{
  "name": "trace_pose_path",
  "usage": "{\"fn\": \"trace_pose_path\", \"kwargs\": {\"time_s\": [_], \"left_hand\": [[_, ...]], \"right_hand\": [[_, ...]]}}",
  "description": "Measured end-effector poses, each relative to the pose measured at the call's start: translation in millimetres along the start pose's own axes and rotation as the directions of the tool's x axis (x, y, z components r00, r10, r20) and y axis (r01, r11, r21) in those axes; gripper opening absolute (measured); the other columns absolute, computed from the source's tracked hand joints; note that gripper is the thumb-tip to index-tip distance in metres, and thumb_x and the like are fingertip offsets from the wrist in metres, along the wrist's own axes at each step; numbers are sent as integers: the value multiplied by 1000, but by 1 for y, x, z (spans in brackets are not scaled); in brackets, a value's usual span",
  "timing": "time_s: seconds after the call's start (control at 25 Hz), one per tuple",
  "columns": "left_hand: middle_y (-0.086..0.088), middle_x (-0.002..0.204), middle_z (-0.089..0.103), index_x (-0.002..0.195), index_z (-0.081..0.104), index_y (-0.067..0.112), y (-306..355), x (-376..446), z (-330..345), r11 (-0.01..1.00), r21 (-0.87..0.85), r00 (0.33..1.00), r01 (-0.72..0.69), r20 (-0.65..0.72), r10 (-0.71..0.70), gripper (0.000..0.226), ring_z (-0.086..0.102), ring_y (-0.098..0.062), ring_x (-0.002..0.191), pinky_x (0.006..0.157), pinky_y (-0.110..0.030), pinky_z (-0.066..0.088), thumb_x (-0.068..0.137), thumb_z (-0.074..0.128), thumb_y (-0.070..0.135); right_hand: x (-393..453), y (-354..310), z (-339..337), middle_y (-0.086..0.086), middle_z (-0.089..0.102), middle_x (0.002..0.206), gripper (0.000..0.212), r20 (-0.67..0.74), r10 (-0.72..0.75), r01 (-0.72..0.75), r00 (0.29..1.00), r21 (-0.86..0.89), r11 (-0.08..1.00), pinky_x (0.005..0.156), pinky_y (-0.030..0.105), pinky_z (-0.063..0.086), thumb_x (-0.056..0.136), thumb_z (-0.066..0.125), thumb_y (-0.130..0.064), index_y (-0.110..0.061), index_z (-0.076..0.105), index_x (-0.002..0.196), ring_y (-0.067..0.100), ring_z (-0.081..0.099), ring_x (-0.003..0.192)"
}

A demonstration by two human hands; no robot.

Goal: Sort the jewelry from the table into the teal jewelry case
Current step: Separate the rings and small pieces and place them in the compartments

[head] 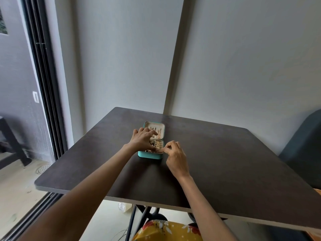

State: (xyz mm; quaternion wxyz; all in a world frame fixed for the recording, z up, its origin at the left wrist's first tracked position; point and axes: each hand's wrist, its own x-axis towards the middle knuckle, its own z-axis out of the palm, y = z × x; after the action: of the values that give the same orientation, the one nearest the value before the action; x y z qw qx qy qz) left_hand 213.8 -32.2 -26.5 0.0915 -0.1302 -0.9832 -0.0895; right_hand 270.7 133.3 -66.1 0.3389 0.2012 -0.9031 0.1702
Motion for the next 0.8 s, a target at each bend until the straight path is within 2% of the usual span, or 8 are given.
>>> {"fn": "trace_pose_path", "kwargs": {"time_s": [0.12,0.24,0.56,0.64,0.72,0.8], "left_hand": [[-3,138,41,135,39,31,0,0,0,1000,0,1000,-3,0,3,70,34,-23,127,101,-38,24,75,66,56],[-3,138,41,136,38,31,0,1,0,1000,3,1000,-3,4,3,70,35,-24,126,101,-38,24,76,65,56],[-4,139,40,136,39,31,1,2,-2,1000,8,999,-3,37,2,69,34,-24,128,101,-39,24,76,65,56],[-4,139,40,135,40,32,1,4,-3,1000,9,998,-16,53,16,67,33,-24,128,101,-39,24,77,66,53],[-4,141,40,135,41,30,-2,6,-2,996,-85,999,12,40,-9,61,34,-25,129,102,-40,24,81,63,48],[-7,139,42,134,42,25,-10,8,3,953,-279,990,114,-48,-132,55,36,-26,129,105,-43,27,86,61,41]], "right_hand": [[0,-1,0,4,59,91,28,20,-16,16,1000,-5,1000,64,33,56,78,58,8,-12,72,92,23,57,86],[0,-1,1,4,60,93,32,15,-16,16,1000,-6,1000,67,32,55,78,55,10,-11,70,97,23,57,88],[1,1,1,6,61,91,24,41,-15,15,999,-1,1000,63,36,54,81,58,5,-11,73,93,25,57,87],[2,3,2,6,61,94,27,54,-19,18,998,7,1000,67,34,53,83,55,6,-11,72,96,24,55,90],[3,7,5,4,58,101,36,60,71,-76,996,90,993,71,27,49,86,45,7,-12,69,105,18,53,95],[7,14,8,4,57,108,38,78,279,-290,957,244,925,72,21,43,90,39,5,-12,65,111,17,55,98]]}}
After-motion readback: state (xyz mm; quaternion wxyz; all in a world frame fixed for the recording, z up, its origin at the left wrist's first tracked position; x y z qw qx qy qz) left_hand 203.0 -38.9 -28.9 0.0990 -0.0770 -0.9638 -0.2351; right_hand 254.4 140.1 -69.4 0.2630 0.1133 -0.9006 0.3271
